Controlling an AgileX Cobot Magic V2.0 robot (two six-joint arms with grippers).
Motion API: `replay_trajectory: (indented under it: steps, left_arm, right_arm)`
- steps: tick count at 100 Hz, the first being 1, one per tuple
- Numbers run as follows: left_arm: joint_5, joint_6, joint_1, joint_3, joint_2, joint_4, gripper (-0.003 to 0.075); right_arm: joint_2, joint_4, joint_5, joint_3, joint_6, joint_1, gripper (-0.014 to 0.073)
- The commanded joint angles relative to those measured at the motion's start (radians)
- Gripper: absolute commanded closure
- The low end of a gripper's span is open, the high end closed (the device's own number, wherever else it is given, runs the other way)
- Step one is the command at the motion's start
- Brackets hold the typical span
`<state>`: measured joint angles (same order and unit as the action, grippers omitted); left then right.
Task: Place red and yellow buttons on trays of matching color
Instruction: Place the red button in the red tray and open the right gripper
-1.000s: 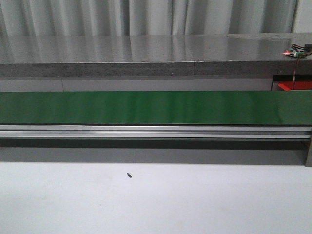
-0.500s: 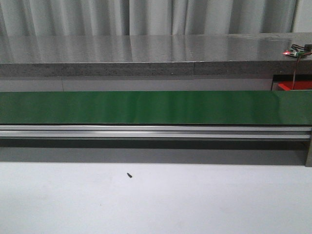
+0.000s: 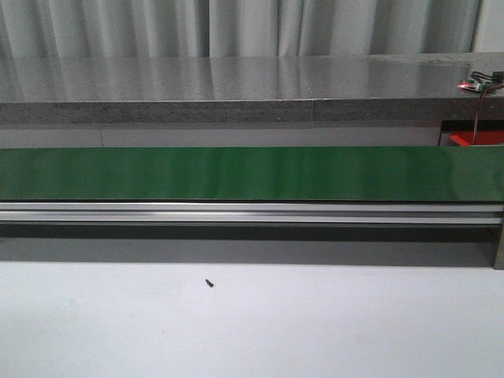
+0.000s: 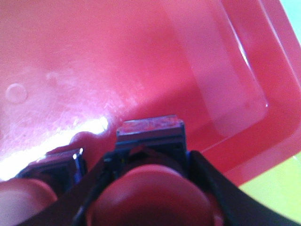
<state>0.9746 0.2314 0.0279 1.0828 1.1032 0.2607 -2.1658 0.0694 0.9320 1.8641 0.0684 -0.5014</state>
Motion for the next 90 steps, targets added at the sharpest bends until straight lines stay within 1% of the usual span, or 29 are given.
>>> replay_trajectory:
  steps: [1,41,48,60,65,90]
  left_arm:
    - [-0.052,-0.003,-0.005,0.028,-0.020,0.025,0.0740]
    - [-0.052,-0.003,-0.005,0.028,-0.020,0.025,0.0740]
    - [-0.052,-0.003,-0.005,0.028,-0.020,0.025,0.0740]
    - [-0.052,-0.003,-0.005,0.028,-0.020,0.025,0.0740]
    - [-0.052,-0.003,-0.005,0.028,-0.020,0.025,0.0740]
    - [-0.052,-0.003,-0.005,0.028,-0.020,0.025,0.0740]
  right_arm:
    - [0.049,0.006,-0.052,0.032,0.001,-0.012,0.0347]
    - [-0.005,0.004,-0.072,0.032,0.001,-0.024,0.0344]
    - [-0.005,0.004,-0.077,0.032,0.001,-0.024,0.0308]
    - [-0.005,0.004,-0.071,0.032,0.001,-0.024,0.0165]
    - [-0.005,0.006,-0.068,0.032,0.001,-0.024,0.0130]
    - [0.006,0.015,-0.044,0.032,0.001,-0.024,0.0126]
